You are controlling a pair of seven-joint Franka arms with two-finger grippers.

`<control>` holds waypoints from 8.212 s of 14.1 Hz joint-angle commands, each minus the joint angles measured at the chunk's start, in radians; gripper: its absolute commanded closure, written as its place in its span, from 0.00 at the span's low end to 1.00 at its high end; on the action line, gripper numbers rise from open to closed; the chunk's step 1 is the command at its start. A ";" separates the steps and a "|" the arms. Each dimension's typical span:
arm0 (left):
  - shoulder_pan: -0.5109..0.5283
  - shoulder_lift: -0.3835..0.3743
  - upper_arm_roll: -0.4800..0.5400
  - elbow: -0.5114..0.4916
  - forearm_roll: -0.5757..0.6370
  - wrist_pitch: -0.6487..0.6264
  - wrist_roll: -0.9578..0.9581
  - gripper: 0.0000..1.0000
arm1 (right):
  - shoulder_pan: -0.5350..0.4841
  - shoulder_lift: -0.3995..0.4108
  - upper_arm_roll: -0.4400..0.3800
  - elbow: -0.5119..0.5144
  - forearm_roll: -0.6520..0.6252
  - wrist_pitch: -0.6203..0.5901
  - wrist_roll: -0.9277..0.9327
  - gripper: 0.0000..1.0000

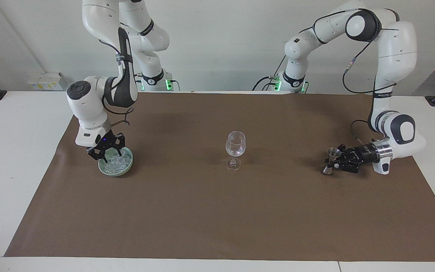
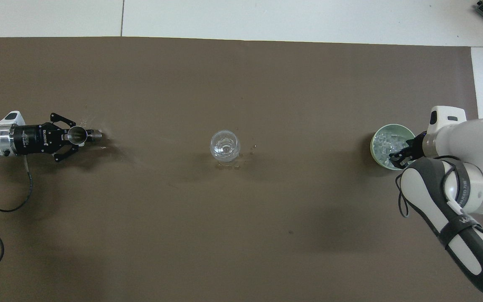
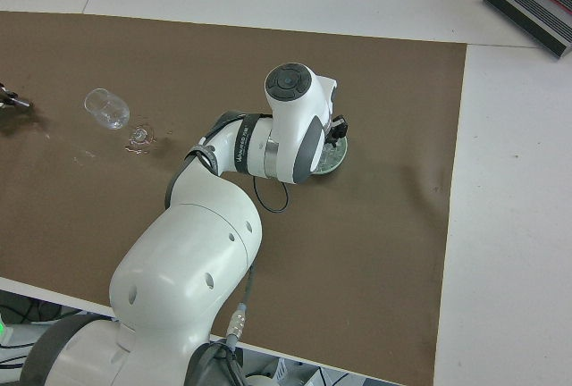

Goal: Pour wine and add ice with both arms

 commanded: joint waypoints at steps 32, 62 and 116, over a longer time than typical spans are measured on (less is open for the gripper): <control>-0.162 -0.292 -0.001 0.085 0.854 0.227 0.793 0.00 | -0.003 -0.102 0.498 0.375 0.047 -0.372 1.268 1.00; -0.326 -0.643 -0.010 0.056 1.010 0.073 0.790 0.00 | 0.150 0.220 0.681 0.603 -0.184 -0.277 1.873 0.89; -0.688 -0.620 0.357 0.182 1.008 -0.008 0.787 0.00 | 0.054 -0.162 -0.005 0.587 0.032 -0.820 0.836 0.00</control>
